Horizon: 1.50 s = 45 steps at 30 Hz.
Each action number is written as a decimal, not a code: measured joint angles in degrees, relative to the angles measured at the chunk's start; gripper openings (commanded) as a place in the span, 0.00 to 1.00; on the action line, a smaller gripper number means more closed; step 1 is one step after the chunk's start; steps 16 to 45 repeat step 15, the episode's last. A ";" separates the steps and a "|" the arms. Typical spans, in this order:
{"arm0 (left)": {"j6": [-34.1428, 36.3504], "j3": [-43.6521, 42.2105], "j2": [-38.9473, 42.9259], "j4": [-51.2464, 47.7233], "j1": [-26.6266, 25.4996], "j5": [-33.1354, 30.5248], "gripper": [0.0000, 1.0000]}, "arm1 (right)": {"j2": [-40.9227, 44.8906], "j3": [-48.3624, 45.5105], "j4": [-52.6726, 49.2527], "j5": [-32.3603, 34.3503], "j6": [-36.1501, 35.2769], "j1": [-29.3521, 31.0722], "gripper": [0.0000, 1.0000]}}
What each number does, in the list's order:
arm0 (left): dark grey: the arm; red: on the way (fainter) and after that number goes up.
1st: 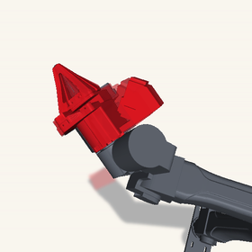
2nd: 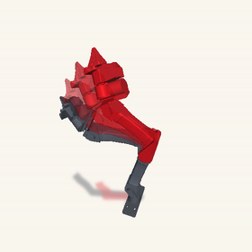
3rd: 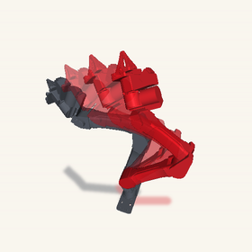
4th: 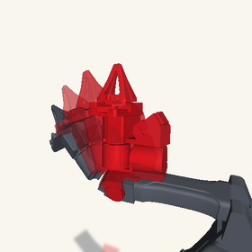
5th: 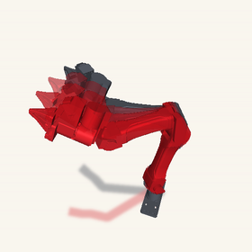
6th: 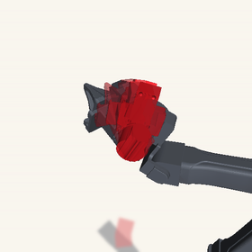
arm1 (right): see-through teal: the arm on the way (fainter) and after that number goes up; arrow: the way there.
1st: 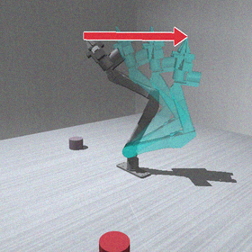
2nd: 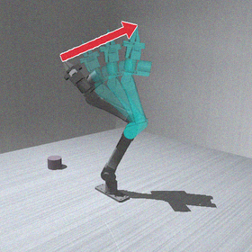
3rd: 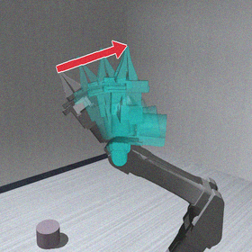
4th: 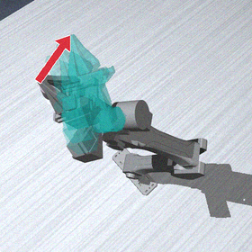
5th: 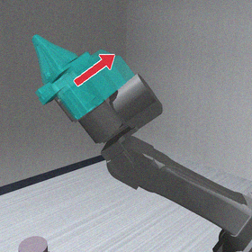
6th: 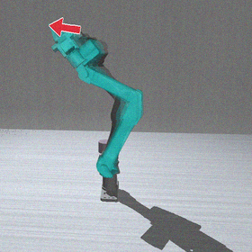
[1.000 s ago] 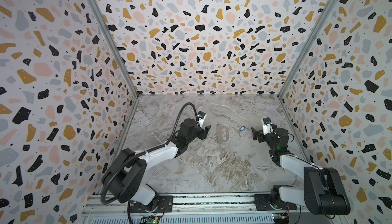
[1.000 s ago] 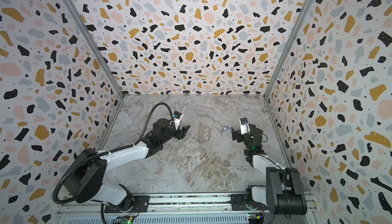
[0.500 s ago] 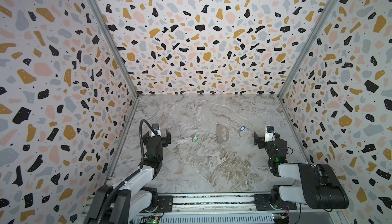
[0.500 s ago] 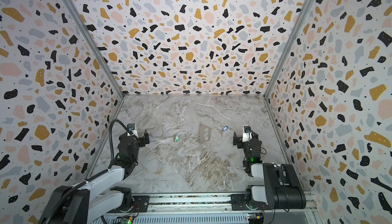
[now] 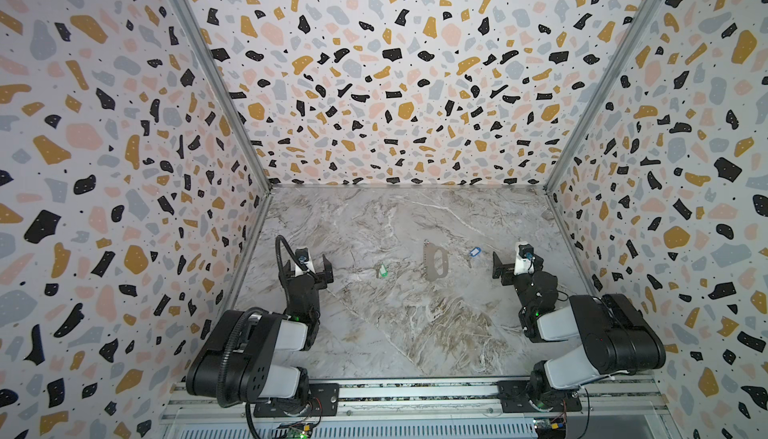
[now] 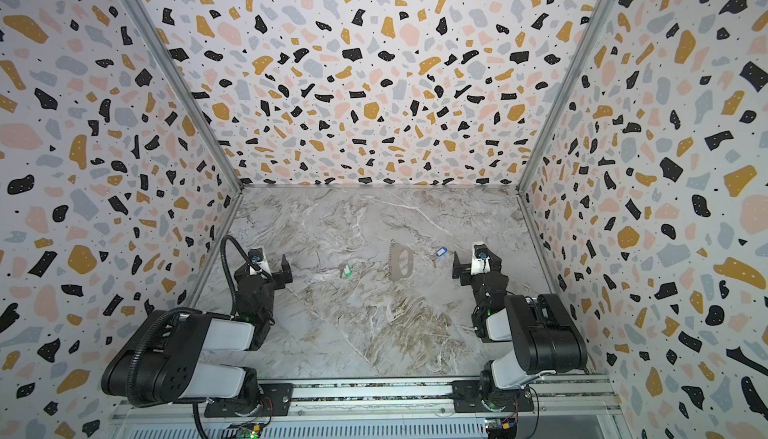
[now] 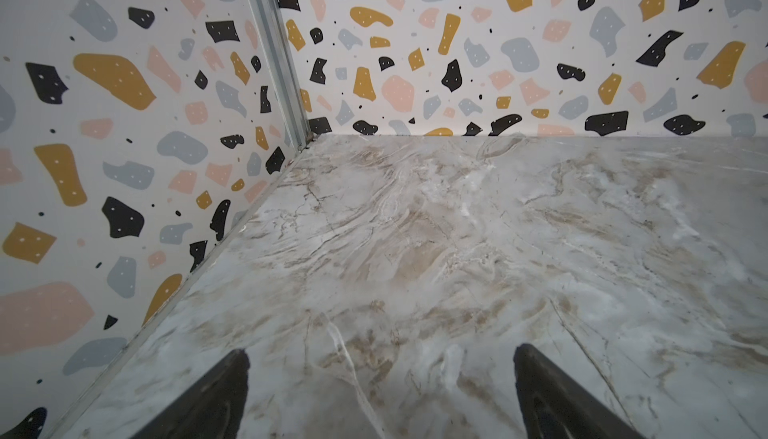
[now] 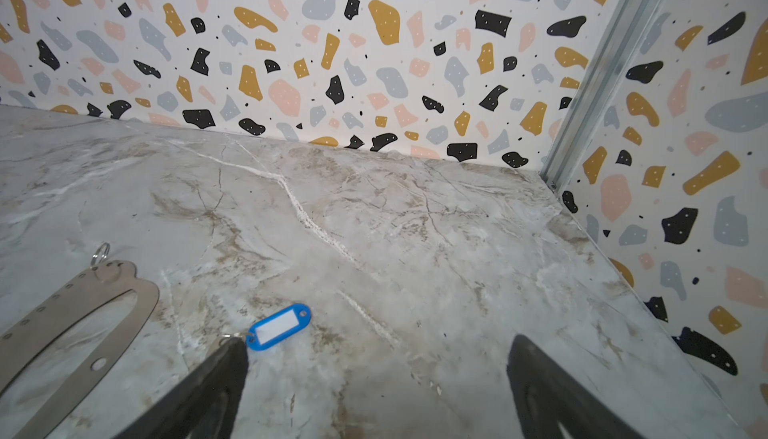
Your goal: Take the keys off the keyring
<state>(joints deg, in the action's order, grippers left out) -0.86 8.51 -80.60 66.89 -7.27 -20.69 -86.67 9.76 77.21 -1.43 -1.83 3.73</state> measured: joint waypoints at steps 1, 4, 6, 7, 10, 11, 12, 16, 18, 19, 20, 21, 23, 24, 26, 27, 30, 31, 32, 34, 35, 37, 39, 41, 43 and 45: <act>0.00 0.00 0.17 0.09 0.00 -0.02 0.99 | -0.02 0.00 -0.13 -0.04 0.00 0.04 0.99; 0.00 0.00 0.20 -0.11 0.04 -0.02 1.00 | -0.07 0.02 -0.50 -0.46 0.00 0.02 0.99; 0.00 0.00 0.20 -0.11 0.04 -0.02 0.99 | -0.07 0.02 -0.59 -0.52 0.00 0.02 0.99; 0.00 0.00 0.20 -0.13 0.04 -0.02 0.99 | -0.09 0.02 -0.59 -0.50 0.00 0.04 0.99; 0.00 0.00 0.22 -0.15 0.07 -0.02 0.99 | -0.46 0.50 -1.42 -0.24 -0.04 0.28 0.99; 0.00 0.00 0.22 -0.15 0.07 -0.02 1.00 | -0.50 0.66 -1.77 -0.22 -0.07 0.39 0.99; 0.00 0.00 0.22 -0.15 0.07 -0.02 0.99 | -0.52 0.72 -1.97 -0.22 -0.09 0.48 0.99; 0.00 0.00 0.22 -0.17 0.07 -0.02 1.00 | -0.52 0.72 -2.25 -0.26 -0.09 0.48 0.99; 0.00 0.00 0.22 -0.17 0.07 -0.02 1.00 | -0.52 0.72 -2.25 -0.26 -0.09 0.48 0.99; 0.00 0.00 0.22 -0.17 0.07 -0.02 1.00 | -0.52 0.72 -2.25 -0.26 -0.09 0.48 0.99; 0.00 0.00 0.22 -0.17 0.07 -0.02 1.00 | -0.52 0.72 -2.25 -0.26 -0.09 0.48 0.99; 0.00 0.00 0.22 -0.17 0.07 -0.02 1.00 | -0.52 0.72 -2.25 -0.26 -0.09 0.48 0.99; 0.00 0.00 0.22 -0.17 0.07 -0.02 1.00 | -0.52 0.72 -2.25 -0.26 -0.09 0.48 0.99; 0.00 0.00 0.22 -0.17 0.07 -0.02 1.00 | -0.52 0.72 -2.25 -0.26 -0.09 0.48 0.99; 0.00 0.00 0.22 -0.17 0.07 -0.02 1.00 | -0.52 0.72 -2.25 -0.26 -0.09 0.48 0.99; 0.00 0.00 0.22 -0.17 0.07 -0.02 1.00 | -0.52 0.72 -2.25 -0.26 -0.09 0.48 0.99; 0.00 0.00 0.22 -0.17 0.07 -0.02 1.00 | -0.52 0.72 -2.25 -0.26 -0.09 0.48 0.99; 0.00 0.00 0.22 -0.17 0.07 -0.02 1.00 | -0.52 0.72 -2.25 -0.26 -0.09 0.48 0.99; 0.00 0.00 0.22 -0.17 0.07 -0.02 1.00 | -0.52 0.72 -2.25 -0.26 -0.09 0.48 0.99; 0.00 0.00 0.22 -0.17 0.07 -0.02 1.00 | -0.52 0.72 -2.25 -0.26 -0.09 0.48 0.99; 0.00 0.00 0.22 -0.17 0.07 -0.02 1.00 | -0.52 0.72 -2.25 -0.26 -0.09 0.48 0.99; 0.00 0.00 0.22 -0.17 0.07 -0.02 1.00 | -0.52 0.72 -2.25 -0.26 -0.09 0.48 0.99; 0.00 0.00 0.22 -0.17 0.07 -0.02 1.00 | -0.52 0.72 -2.25 -0.26 -0.09 0.48 0.99; 0.00 0.00 0.22 -0.17 0.07 -0.02 1.00 | -0.52 0.72 -2.25 -0.26 -0.09 0.48 0.99; 0.00 0.00 0.22 -0.17 0.07 -0.02 1.00 | -0.52 0.72 -2.25 -0.26 -0.09 0.48 0.99; 0.00 0.00 0.22 -0.17 0.07 -0.02 1.00 | -0.52 0.72 -2.25 -0.26 -0.09 0.48 0.99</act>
